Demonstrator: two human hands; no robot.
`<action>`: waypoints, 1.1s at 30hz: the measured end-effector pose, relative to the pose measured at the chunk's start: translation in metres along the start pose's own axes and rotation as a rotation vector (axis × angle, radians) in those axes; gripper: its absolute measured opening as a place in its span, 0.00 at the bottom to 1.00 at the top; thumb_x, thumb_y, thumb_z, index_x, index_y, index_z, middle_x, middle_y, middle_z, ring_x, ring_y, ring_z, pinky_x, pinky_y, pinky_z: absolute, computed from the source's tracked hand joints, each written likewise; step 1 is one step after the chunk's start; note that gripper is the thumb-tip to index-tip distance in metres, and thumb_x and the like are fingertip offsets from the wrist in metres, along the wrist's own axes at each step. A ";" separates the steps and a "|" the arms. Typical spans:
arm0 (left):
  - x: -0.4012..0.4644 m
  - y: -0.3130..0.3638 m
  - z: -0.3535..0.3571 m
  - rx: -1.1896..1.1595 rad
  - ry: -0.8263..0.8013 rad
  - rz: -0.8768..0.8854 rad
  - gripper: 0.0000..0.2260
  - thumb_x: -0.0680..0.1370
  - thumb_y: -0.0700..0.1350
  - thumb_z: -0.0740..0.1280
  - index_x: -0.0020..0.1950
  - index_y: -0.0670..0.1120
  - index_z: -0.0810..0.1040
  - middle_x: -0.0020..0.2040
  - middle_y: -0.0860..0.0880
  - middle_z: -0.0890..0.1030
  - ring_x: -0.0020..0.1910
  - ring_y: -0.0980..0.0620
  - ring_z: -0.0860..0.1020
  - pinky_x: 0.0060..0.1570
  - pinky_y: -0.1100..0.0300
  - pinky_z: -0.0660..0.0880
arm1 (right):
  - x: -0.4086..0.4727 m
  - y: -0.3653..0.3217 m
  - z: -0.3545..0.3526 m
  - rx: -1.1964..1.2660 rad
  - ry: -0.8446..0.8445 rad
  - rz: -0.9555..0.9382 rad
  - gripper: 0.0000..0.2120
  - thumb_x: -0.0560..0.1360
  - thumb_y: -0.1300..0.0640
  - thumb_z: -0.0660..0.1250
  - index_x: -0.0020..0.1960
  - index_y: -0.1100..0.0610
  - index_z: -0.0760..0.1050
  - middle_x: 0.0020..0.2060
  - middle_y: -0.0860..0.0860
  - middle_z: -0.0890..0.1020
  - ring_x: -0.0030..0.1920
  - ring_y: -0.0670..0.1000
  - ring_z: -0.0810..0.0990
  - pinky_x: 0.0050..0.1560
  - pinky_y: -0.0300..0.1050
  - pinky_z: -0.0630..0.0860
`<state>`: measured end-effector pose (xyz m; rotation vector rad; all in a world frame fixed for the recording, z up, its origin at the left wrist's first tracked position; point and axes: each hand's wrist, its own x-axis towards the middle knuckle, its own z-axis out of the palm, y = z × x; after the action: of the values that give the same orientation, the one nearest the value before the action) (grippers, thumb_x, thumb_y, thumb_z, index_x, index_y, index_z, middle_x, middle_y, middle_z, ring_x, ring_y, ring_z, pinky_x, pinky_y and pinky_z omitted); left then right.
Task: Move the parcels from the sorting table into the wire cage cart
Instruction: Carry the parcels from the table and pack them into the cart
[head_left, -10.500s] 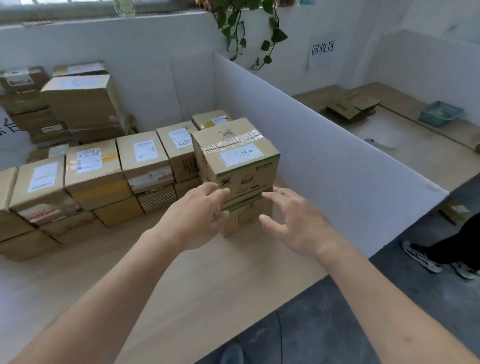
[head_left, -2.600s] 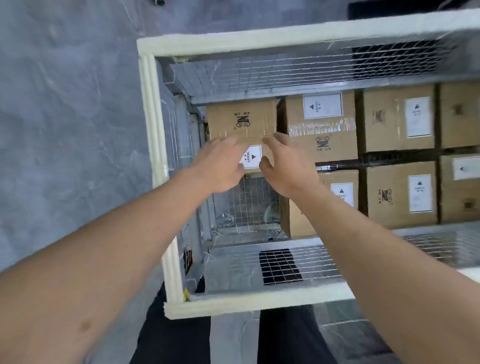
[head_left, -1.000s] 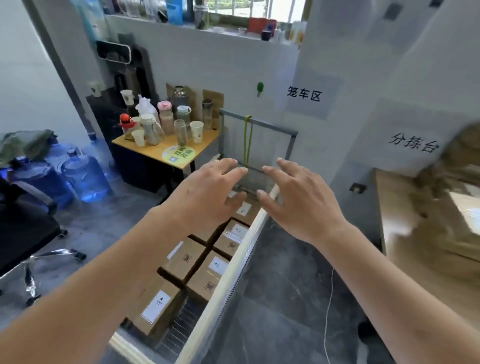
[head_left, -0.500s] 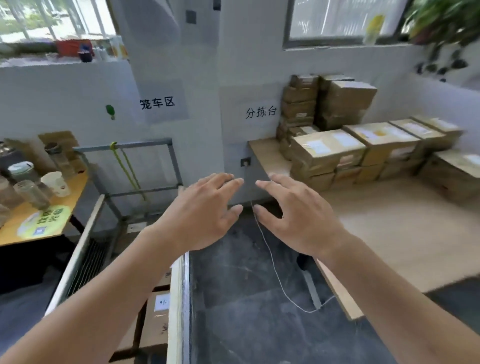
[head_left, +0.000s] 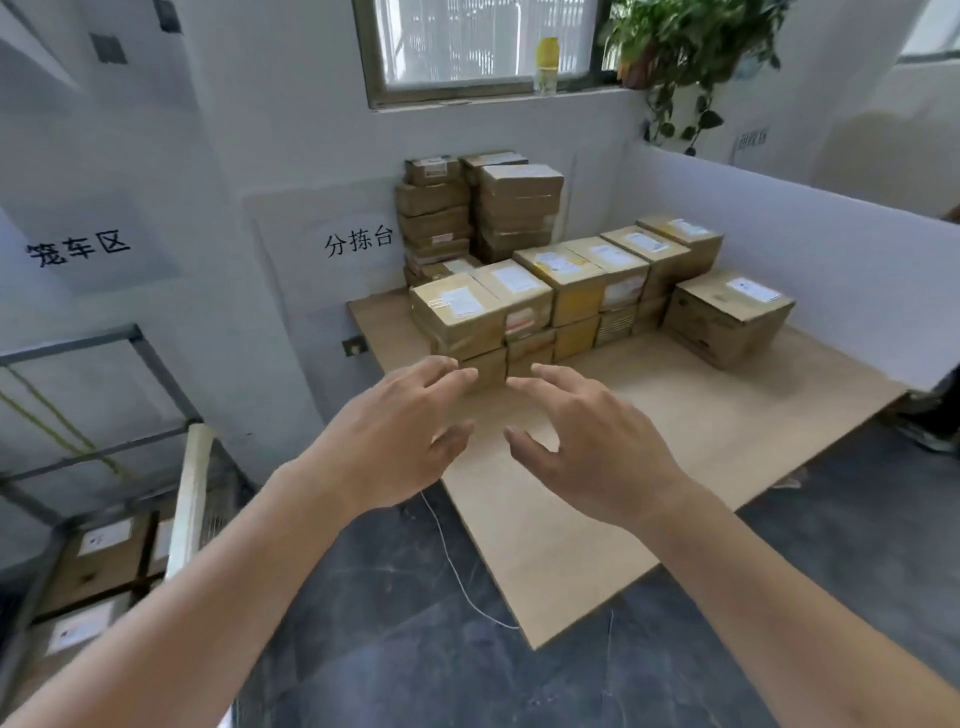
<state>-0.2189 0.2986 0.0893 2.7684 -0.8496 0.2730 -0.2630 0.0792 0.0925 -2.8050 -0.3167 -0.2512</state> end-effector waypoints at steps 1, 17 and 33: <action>0.012 0.012 0.007 -0.006 -0.003 -0.003 0.26 0.84 0.57 0.62 0.81 0.53 0.63 0.77 0.53 0.67 0.72 0.49 0.72 0.67 0.51 0.75 | -0.001 0.016 -0.004 0.002 -0.003 0.008 0.28 0.82 0.38 0.60 0.79 0.44 0.66 0.78 0.47 0.69 0.75 0.51 0.70 0.69 0.50 0.71; 0.206 0.067 0.100 -0.035 -0.089 0.142 0.26 0.84 0.55 0.62 0.82 0.54 0.62 0.77 0.53 0.67 0.72 0.49 0.72 0.62 0.56 0.76 | 0.071 0.203 -0.011 -0.016 -0.041 0.188 0.28 0.82 0.35 0.58 0.79 0.42 0.65 0.79 0.47 0.66 0.74 0.49 0.70 0.67 0.48 0.71; 0.373 0.093 0.164 -0.047 -0.145 0.236 0.28 0.83 0.58 0.61 0.82 0.56 0.59 0.78 0.52 0.64 0.74 0.48 0.69 0.64 0.52 0.77 | 0.139 0.338 -0.026 -0.022 -0.031 0.318 0.27 0.82 0.36 0.59 0.79 0.41 0.66 0.80 0.47 0.66 0.78 0.49 0.64 0.72 0.49 0.66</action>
<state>0.0496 -0.0172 0.0386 2.6700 -1.2047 0.0914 -0.0507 -0.2166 0.0507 -2.8282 0.1279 -0.1391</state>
